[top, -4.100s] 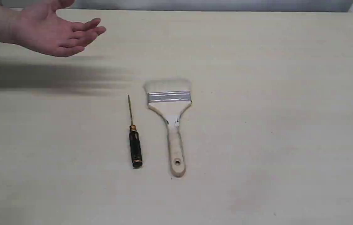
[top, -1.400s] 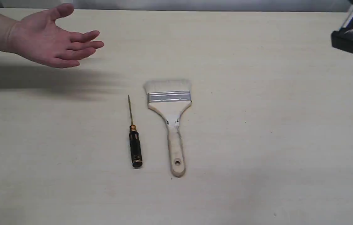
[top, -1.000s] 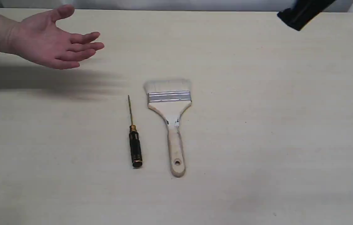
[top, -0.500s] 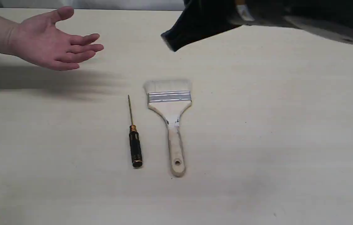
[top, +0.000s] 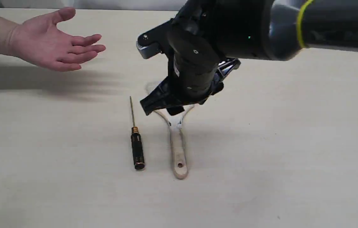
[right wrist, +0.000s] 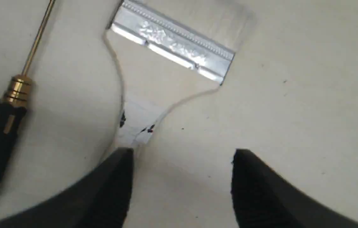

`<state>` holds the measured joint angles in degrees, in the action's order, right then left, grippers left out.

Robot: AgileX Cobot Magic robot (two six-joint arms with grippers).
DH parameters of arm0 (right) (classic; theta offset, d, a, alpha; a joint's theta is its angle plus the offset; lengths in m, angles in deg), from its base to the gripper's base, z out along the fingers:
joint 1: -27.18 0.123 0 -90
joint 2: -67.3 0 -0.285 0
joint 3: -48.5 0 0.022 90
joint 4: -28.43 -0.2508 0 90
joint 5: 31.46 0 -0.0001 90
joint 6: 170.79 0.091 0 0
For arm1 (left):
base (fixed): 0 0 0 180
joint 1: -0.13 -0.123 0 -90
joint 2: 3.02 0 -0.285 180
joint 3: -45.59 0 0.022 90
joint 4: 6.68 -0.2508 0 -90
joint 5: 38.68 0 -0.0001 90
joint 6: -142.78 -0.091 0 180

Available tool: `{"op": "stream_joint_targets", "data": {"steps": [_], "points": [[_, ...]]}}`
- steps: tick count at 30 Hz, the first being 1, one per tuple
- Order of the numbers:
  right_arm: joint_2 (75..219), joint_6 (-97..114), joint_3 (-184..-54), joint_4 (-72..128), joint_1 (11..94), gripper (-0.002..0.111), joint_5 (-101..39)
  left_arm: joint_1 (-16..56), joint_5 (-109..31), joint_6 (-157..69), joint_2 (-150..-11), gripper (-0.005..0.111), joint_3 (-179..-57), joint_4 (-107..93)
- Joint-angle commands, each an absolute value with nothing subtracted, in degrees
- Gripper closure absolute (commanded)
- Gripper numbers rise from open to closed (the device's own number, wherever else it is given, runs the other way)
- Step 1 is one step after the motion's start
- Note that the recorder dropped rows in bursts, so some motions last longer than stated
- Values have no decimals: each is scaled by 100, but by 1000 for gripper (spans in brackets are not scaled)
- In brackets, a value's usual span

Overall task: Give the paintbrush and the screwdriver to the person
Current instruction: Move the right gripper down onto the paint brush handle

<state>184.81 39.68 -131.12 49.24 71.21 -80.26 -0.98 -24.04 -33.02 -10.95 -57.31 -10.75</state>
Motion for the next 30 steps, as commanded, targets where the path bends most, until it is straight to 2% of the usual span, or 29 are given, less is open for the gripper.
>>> {"op": "stream_joint_targets", "data": {"steps": [1,26,28,30], "points": [[18729,3787,-13157,4475,6923,47,-7847,-51,-2431,-3290,-1081,107,-5719,-1053],[19888,3837,-13157,4095,6882,47,-6863,-51,-2451,-3290,-1081,107,-5719,-1064],[19945,3869,-13157,4070,6855,49,-6863,-51,-2451,-3290,-1081,107,-5719,-1064],[20003,3881,-13157,4070,6829,59,-6875,-51,-2451,-3290,-1081,107,-5719,-1064]]}}
